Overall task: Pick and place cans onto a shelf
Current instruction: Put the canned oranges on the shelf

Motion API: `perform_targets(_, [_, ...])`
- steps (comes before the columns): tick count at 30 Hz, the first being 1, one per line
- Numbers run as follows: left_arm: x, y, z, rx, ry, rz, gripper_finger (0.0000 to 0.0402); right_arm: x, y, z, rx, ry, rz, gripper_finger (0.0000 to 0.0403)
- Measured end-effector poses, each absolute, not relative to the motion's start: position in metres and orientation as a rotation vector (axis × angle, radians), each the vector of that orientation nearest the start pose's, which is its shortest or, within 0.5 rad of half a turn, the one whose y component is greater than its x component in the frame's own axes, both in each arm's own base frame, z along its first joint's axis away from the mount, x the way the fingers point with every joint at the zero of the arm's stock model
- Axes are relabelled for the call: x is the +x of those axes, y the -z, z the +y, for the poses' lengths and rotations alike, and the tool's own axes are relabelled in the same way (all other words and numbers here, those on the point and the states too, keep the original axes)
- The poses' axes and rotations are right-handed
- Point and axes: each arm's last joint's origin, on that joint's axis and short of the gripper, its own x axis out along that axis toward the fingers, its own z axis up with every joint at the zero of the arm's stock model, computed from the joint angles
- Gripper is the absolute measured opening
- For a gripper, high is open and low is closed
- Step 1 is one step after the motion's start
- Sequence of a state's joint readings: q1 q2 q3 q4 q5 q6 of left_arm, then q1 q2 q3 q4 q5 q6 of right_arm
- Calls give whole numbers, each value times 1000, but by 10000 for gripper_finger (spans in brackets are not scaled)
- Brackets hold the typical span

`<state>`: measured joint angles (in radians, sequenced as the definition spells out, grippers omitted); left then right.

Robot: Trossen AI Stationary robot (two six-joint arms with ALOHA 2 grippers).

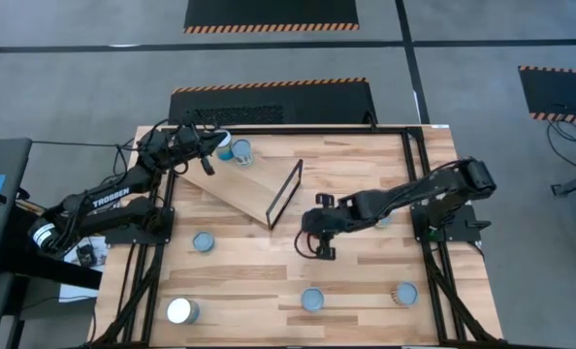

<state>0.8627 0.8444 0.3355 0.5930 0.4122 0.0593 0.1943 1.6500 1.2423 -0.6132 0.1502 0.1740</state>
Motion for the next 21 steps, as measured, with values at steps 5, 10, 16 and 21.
perform_targets(5, [127, -242, 131, 109, -452, -55, 2, 333, -301, 60, -25, -38, 841, 8])
perform_targets(10, [127, -242, 131, 108, -452, -57, 2, 340, -355, 42, -59, -16, 629, 14])
perform_targets(16, [127, -242, 131, 105, -452, -62, 2, 372, -384, -9, -95, 146, 498, 14])
perform_targets(21, [127, -242, 131, 104, -452, -59, 2, 408, -373, -57, -128, 163, 563, 11])
